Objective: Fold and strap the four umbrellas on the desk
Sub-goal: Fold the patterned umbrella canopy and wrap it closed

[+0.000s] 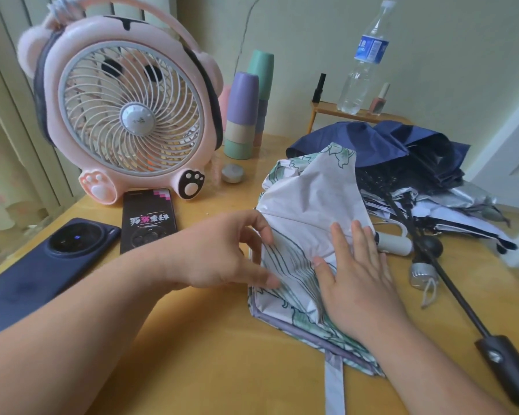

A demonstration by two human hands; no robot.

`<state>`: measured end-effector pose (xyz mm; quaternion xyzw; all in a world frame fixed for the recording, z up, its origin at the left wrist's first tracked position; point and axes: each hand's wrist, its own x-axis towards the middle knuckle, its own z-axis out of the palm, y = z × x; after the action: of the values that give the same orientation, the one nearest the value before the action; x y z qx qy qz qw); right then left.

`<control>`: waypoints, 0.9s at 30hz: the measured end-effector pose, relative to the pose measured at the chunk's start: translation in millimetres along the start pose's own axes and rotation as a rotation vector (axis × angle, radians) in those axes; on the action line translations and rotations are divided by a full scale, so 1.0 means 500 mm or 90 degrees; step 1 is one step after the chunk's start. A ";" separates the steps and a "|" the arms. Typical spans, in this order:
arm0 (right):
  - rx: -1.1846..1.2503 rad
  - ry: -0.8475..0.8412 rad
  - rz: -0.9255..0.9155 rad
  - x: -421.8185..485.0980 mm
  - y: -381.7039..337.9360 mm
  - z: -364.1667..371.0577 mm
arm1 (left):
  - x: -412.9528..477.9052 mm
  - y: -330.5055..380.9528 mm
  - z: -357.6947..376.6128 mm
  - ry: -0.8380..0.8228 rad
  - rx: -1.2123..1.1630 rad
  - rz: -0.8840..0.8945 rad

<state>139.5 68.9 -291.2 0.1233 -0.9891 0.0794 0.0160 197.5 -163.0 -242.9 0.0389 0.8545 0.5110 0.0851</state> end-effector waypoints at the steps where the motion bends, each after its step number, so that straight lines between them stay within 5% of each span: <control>1: 0.003 0.001 0.000 -0.001 0.000 0.000 | 0.003 0.002 0.006 0.024 -0.015 0.001; 12: 0.024 0.002 -0.029 -0.002 0.015 -0.004 | -0.004 0.008 -0.008 -0.056 0.187 -0.033; 17: 0.120 0.025 -0.064 -0.009 0.033 -0.019 | 0.002 0.010 0.009 0.015 0.133 -0.036; 21: 0.166 0.101 -0.168 -0.049 0.049 -0.065 | 0.004 0.005 0.020 0.050 0.143 -0.036; 27: 0.058 -0.008 -0.311 -0.122 0.081 -0.086 | 0.007 0.001 0.018 0.054 0.138 -0.036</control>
<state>189.0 129.0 -258.0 0.3602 -0.9252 0.1173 0.0232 195.8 -154.2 -247.1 0.0024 0.9082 0.4145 0.0587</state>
